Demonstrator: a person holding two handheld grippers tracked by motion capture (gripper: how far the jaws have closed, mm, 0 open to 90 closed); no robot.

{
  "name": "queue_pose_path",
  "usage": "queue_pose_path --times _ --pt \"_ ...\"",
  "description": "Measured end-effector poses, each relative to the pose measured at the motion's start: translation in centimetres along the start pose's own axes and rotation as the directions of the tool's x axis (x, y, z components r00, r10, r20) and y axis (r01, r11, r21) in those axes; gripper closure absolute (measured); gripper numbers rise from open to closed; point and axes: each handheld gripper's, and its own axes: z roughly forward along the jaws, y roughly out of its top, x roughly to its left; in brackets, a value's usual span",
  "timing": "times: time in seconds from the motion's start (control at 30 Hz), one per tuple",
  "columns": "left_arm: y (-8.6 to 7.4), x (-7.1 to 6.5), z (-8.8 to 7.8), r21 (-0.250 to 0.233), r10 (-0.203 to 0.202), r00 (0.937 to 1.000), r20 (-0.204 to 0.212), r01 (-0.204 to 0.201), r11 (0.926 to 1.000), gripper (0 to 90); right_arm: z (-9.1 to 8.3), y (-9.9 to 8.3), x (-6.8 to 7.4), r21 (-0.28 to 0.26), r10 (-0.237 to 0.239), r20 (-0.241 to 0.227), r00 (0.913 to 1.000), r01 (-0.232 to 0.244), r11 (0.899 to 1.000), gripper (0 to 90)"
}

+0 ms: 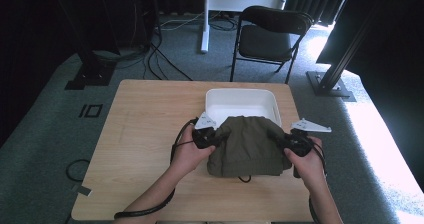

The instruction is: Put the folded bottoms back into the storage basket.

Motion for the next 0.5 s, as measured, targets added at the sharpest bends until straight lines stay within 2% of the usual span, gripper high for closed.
queue_pose_path --times 0.2,0.33,0.5 --pt "2.0 1.2 -0.3 -0.027 -0.009 0.9998 -0.017 0.009 0.9996 83.0 0.3 2.0 -0.3 -0.014 -0.007 0.004 1.0000 0.007 1.000 79.7" --pt "3.3 1.9 -0.5 -0.049 -0.013 0.9993 -0.035 0.011 0.9987 83.0 0.9 3.9 -0.8 -0.028 0.002 0.000 1.0000 -0.002 1.000 79.7" --pt "4.6 2.6 -0.5 -0.062 -0.017 0.9991 -0.038 0.014 0.9980 83.1 1.2 5.3 -1.2 -0.034 0.010 0.000 0.9999 -0.010 0.999 79.7"
